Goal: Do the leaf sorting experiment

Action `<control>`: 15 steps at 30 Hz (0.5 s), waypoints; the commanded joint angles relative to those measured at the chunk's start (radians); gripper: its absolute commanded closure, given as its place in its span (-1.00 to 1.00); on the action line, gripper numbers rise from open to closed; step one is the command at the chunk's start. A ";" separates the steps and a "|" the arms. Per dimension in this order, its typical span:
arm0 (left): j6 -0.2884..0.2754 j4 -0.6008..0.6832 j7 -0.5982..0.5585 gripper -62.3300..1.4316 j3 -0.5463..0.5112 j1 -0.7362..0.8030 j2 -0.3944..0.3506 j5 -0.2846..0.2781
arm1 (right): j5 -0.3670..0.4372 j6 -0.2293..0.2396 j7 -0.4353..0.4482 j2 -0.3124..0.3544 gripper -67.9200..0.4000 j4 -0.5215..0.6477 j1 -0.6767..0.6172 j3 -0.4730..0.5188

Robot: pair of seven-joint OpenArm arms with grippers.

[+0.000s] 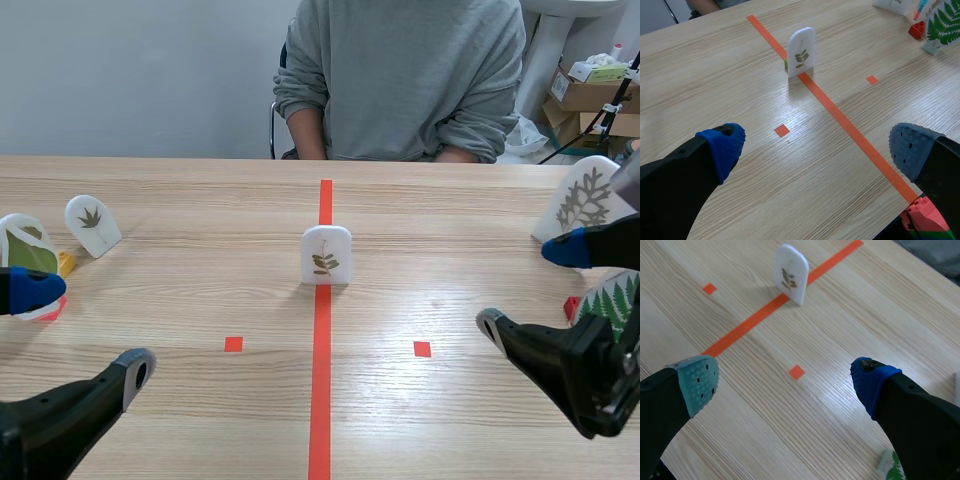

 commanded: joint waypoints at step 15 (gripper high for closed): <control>0.002 0.002 -0.014 -0.98 -0.005 -0.003 0.005 -0.010 | -0.057 -0.044 -0.022 0.136 -0.59 -0.398 0.525 -0.275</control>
